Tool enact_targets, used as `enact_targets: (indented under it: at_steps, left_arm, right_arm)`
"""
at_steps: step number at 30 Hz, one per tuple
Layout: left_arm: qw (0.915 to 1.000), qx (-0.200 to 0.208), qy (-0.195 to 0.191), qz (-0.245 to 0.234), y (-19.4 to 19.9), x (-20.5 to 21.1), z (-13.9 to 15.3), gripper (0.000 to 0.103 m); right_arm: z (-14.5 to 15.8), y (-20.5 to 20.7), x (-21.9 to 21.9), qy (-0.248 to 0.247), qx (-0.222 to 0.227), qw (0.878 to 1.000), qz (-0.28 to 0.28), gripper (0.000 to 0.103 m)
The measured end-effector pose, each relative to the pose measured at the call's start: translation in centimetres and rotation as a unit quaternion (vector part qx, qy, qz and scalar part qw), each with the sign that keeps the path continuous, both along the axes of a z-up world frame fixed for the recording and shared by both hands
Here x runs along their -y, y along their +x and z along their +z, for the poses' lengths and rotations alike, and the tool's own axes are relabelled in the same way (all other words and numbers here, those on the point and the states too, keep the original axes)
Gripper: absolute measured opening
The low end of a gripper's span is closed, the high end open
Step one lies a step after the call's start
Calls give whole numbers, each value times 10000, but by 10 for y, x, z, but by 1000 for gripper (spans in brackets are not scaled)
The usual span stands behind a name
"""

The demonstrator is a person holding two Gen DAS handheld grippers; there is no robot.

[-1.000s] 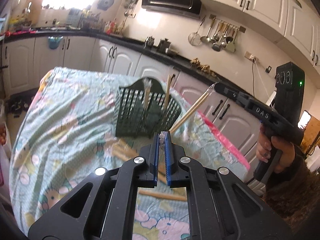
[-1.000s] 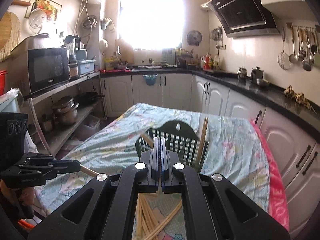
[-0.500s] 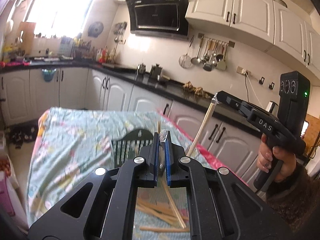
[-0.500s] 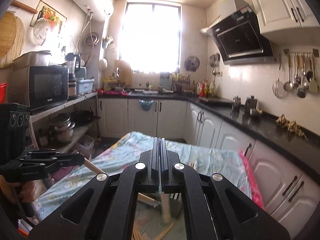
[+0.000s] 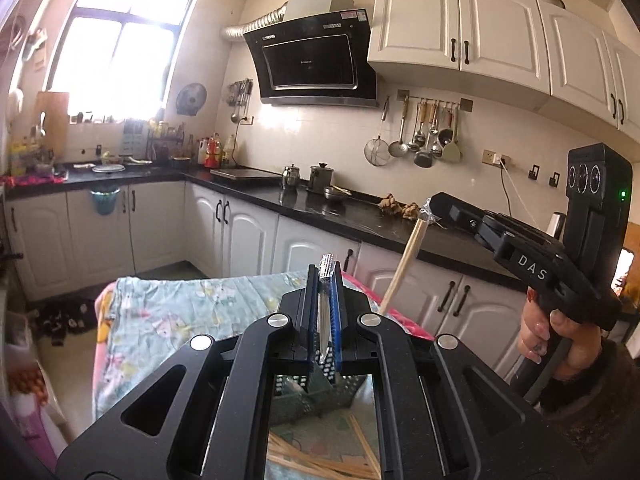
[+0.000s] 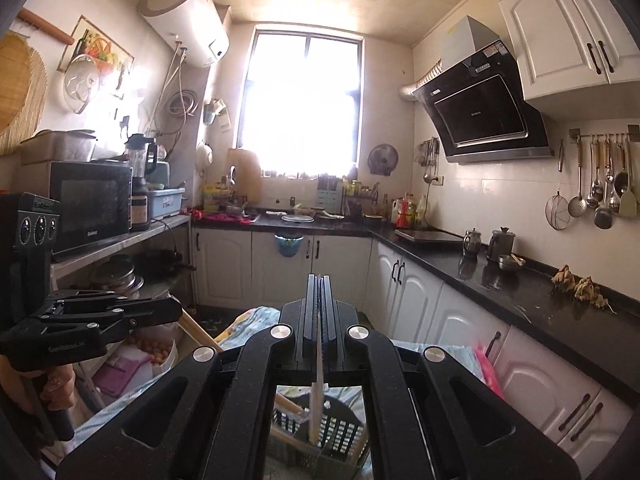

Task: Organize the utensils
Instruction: 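Lift both held chopsticks and carry them above the green caddy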

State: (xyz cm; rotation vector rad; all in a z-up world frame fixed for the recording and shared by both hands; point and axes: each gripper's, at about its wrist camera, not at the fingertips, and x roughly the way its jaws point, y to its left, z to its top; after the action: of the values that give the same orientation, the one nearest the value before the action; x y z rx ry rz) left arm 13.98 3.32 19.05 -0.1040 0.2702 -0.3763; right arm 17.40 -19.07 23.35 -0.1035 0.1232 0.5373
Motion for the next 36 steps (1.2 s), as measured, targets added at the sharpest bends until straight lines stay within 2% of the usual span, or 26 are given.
enact_targets:
  at_steps: [7,15,25,32,35,36]
  left_arm:
    - [9997,-153,160,36,23,6,-8,3]
    - [9985,-460,288,47,50,18,-35,3]
    - [9972,-717,201,51,68,28,-65,3]
    - [9955,-932,167,36,76,32,-85,3]
    - [9949,-988,197,90,78,32,-91,11]
    - [9948,-992,214,109,78,32,-92,19]
  right_arm:
    - [-10,22,-3,25,-172,9998,-108,1]
    - [-30,39,-6,12,-425,9990,-141,1]
    - [-59,58,-12,-159,-773,9968,-139,1]
    - [-87,71,-12,-244,-1175,9921,-359,2]
    - [-96,74,-11,-284,-1298,9902,-435,2]
    - [-99,74,-10,-290,-1337,9896,-451,4]
